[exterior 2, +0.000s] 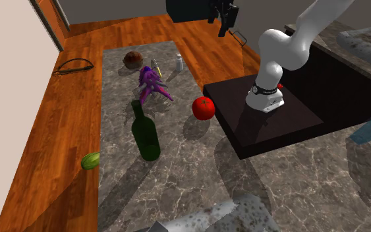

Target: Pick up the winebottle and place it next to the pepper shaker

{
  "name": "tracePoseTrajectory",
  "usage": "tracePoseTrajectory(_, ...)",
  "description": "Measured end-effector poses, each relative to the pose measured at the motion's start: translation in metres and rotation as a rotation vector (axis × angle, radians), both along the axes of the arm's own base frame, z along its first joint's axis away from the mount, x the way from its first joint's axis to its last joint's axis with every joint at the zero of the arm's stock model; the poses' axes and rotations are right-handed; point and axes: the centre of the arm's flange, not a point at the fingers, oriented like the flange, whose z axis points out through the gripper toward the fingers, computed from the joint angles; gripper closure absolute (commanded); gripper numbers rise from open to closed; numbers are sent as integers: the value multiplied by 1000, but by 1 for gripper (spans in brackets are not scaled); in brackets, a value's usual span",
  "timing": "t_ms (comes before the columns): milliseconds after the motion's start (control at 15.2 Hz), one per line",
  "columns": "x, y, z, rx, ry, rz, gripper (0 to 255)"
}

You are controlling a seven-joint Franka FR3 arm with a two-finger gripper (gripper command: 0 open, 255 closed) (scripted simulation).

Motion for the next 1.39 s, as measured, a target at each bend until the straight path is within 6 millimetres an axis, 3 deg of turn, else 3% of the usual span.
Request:
tracePoseTrajectory(198, 12, 5, -6, 6, 0, 3, 0)
tracePoseTrajectory(1386, 217, 84, -76, 91, 1, 40, 0)
